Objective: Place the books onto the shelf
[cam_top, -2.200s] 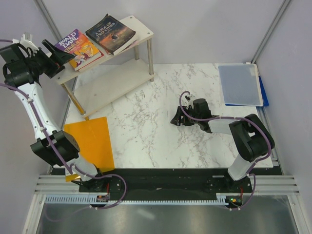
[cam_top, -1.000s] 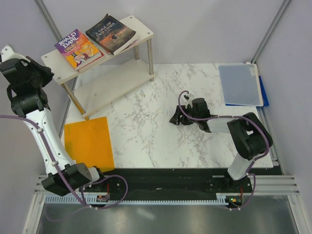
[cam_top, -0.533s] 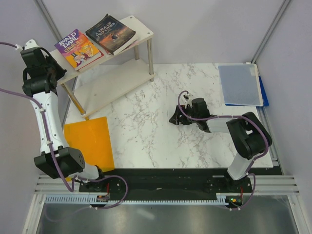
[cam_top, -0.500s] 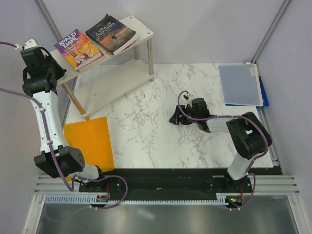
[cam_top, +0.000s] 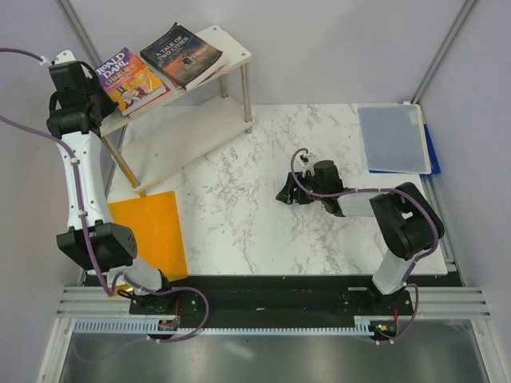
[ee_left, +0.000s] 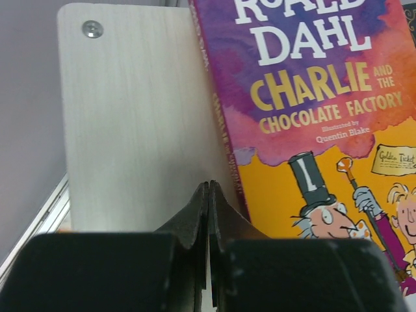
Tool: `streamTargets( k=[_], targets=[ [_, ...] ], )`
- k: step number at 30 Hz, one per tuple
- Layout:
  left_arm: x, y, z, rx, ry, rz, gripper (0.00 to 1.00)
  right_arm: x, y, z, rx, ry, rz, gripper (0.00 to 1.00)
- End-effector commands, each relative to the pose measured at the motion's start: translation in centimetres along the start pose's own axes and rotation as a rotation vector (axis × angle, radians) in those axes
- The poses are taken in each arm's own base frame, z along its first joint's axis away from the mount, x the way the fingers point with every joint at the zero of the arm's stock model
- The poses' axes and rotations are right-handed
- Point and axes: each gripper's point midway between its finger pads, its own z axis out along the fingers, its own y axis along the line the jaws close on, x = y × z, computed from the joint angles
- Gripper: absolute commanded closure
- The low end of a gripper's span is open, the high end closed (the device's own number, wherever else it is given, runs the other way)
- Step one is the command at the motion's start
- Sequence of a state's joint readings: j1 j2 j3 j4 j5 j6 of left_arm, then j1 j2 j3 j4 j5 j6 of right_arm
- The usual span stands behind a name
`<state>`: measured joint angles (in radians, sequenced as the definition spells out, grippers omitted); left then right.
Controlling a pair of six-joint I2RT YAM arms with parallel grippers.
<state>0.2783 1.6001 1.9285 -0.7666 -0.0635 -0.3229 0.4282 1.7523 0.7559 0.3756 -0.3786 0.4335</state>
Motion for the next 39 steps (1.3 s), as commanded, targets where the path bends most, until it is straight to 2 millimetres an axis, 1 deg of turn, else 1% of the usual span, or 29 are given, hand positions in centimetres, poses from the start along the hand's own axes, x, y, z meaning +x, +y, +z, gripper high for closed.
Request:
streamTargets(
  k=[1, 4, 6, 10, 11, 12, 13, 14, 16, 17, 20, 21, 22, 23, 24, 25, 27, 28, 30, 31, 33, 34, 35, 36, 37, 38, 39],
  targets=[
    [1.6, -0.5, 0.6, -0.019, 0.066, 0.058, 0.98, 3.7, -1.6, 0.1, 0.056, 0.115, 0.044, 0.26],
    [1.6, -0.9, 0.7, -0.014, 0.068, 0.061, 0.98, 3.8, -1.7, 0.1, 0.058, 0.114, 0.042, 0.26],
    [1.6, -0.8, 0.6, -0.024, 0.065, 0.063, 0.98, 3.7, -1.7, 0.2, 0.056, 0.114, 0.044, 0.26],
    [1.5, -0.3, 0.7, -0.048, 0.063, 0.061, 0.98, 3.8, -1.6, 0.2, 0.054, 0.117, 0.043, 0.26],
    [1.5, -0.1, 0.5, -0.06, 0.066, 0.061, 0.98, 3.8, -1.7, 0.2, 0.056, 0.118, 0.045, 0.26],
    [1.3, 0.5, 0.4, -0.098, 0.054, 0.055, 0.98, 3.8, -1.6, 0.2, 0.054, 0.117, 0.042, 0.26],
    [1.0, 0.9, 0.2, -0.118, 0.046, 0.05, 0.98, 3.7, -1.6, 0.1, 0.055, 0.113, 0.042, 0.26],
    [0.3, 1.3, -0.7, -0.147, 0.015, 0.043, 0.98, 3.9, -1.7, 0.1, 0.059, 0.118, 0.041, 0.26],
    [-0.8, 1.4, -1.8, -0.151, -0.028, 0.016, 0.98, 3.8, -1.8, 0.0, 0.068, 0.113, 0.037, 0.26],
    [-2.1, 0.9, -3.3, -0.125, -0.078, 0.004, 0.98, 3.7, -1.8, 0.0, 0.068, 0.111, 0.035, 0.26],
    [-3.6, -0.8, -5.4, -0.046, -0.144, -0.009, 0.98, 3.8, -1.9, 0.0, 0.074, 0.114, 0.032, 0.26],
    [-5.0, -1.6, -7.0, -0.013, -0.207, 0.002, 0.98, 3.9, -2.1, 0.1, 0.08, 0.117, 0.035, 0.26],
    [-4.8, -3.3, -7.7, 0.028, -0.217, 0.027, 0.98, 3.9, -2.2, 0.1, 0.084, 0.117, 0.037, 0.26],
    [-5.0, -3.9, -8.4, 0.023, -0.243, 0.043, 0.98, 3.9, -2.2, 0.1, 0.087, 0.117, 0.035, 0.26],
    [-5.3, -4.9, -9.2, 0.044, -0.263, 0.073, 0.98, 3.9, -2.3, 0.2, 0.091, 0.119, 0.035, 0.26],
    [-4.8, -7.5, -10.1, 0.109, -0.267, 0.103, 0.98, 3.9, -2.4, 0.2, 0.095, 0.12, 0.037, 0.26],
    [-4.2, -10.4, -11.0, 0.183, -0.268, 0.15, 0.98, 3.9, -2.5, 0.3, 0.1, 0.123, 0.037, 0.26],
    [-3.2, -13.0, -11.5, 0.251, -0.255, 0.181, 0.96, 3.9, -2.6, 0.3, 0.104, 0.124, 0.037, 0.26],
    [-2.0, -15.5, -11.8, 0.309, -0.24, 0.239, 0.94, 3.9, -2.8, 0.2, 0.116, 0.122, 0.032, 0.26],
    [0.0, -18.4, -12.0, 0.37, -0.208, 0.283, 0.93, 4.0, -2.9, 0.2, 0.121, 0.127, 0.032, 0.26],
    [2.4, -20.6, -11.7, 0.386, -0.182, 0.364, 0.91, 3.8, -3.1, 0.1, 0.133, 0.12, 0.026, 0.26],
    [5.3, -23.3, -11.7, 0.429, -0.143, 0.425, 0.88, 3.9, -3.2, 0.1, 0.139, 0.124, 0.026, 0.26],
    [6.6, -23.9, -11.5, 0.409, -0.136, 0.467, 0.86, 3.9, -3.3, 0.0, 0.145, 0.123, 0.024, 0.26],
    [8.9, -24.6, -10.8, 0.402, -0.103, 0.518, 0.85, 3.9, -3.6, 0.1, 0.159, 0.124, 0.022, 0.26],
    [11.4, -26.2, -11.5, 0.428, -0.079, 0.566, 0.81, 4.0, -3.7, 0.0, 0.167, 0.127, 0.022, 0.26],
    [13.7, -26.7, -10.6, 0.403, -0.05, 0.606, 0.78, 4.1, -3.9, 0.0, 0.174, 0.129, 0.022, 0.25],
    [16.5, -26.7, -9.9, 0.4, -0.001, 0.647, 0.76, 4.2, -4.0, 0.0, 0.182, 0.132, 0.021, 0.25]
  ],
)
